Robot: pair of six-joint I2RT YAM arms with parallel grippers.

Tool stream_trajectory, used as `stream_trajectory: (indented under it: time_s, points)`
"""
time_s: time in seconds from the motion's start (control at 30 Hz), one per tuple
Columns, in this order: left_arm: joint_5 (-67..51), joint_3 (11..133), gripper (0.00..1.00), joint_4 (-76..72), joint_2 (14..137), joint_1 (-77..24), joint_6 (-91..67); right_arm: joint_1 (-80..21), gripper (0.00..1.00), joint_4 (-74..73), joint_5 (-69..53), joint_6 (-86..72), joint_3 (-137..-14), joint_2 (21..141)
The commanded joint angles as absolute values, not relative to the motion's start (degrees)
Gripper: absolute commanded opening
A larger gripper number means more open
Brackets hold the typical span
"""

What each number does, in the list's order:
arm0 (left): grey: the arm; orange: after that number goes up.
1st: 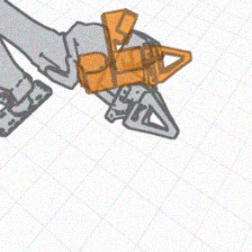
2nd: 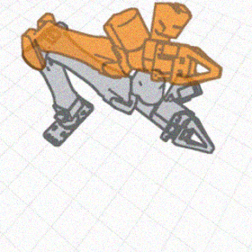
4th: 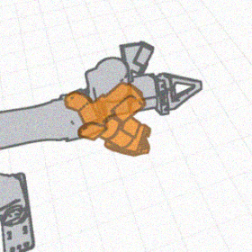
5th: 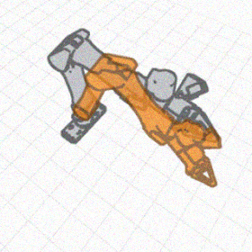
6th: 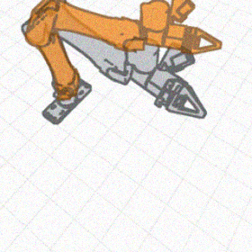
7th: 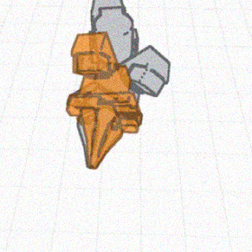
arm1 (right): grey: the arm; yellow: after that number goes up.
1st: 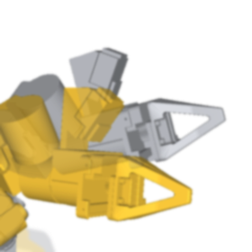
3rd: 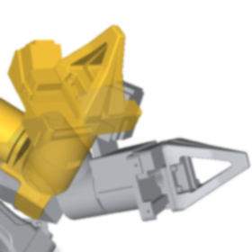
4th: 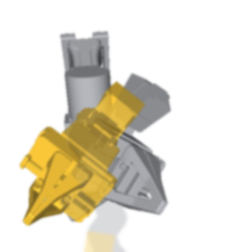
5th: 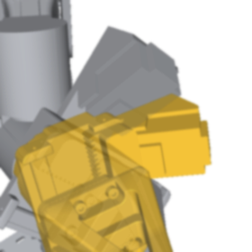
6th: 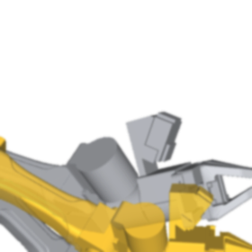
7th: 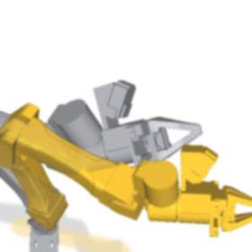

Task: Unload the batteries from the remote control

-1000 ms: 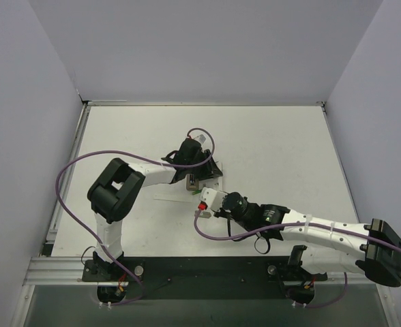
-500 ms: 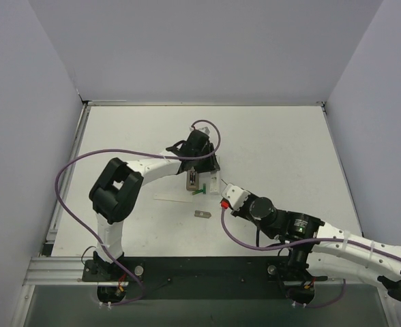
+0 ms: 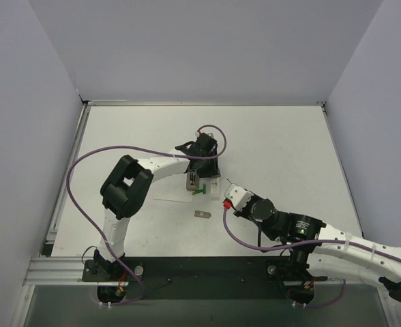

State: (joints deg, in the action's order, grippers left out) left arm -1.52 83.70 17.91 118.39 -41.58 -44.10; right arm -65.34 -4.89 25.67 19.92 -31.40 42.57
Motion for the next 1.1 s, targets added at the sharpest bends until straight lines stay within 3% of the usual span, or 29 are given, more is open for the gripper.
stream_trajectory:
  time_s: [0.0,0.07,0.27,0.53,0.57,0.9,1.07]
  points:
    - [-0.44,87.54,0.40,20.04,119.62,-41.92,-43.94,-65.74,0.00,-5.10,28.30,19.68,-31.38,41.31]
    - [-0.61,88.32,0.50,20.56,120.23,-41.84,-43.86,-65.66,0.00,-5.10,28.48,19.86,-31.38,41.05]
    - [-0.44,90.52,0.63,23.11,120.06,-42.19,-42.80,-65.74,0.00,-5.80,29.00,20.21,-31.46,40.78]
    - [5.01,95.27,0.67,31.19,115.68,-41.75,-33.76,-65.74,0.00,-5.62,29.09,21.18,-32.61,42.01]
    - [5.36,95.19,0.96,32.51,114.97,-40.96,-32.62,-65.74,0.00,-5.62,29.09,21.36,-32.87,42.19]
    - [8.61,92.81,0.97,37.61,113.11,-32.97,-23.56,-65.57,0.00,-2.81,26.46,21.45,-33.13,43.85]
    - [6.77,94.22,0.91,38.76,116.10,-31.38,-22.50,-65.74,0.00,-2.99,25.93,21.01,-33.49,44.38]
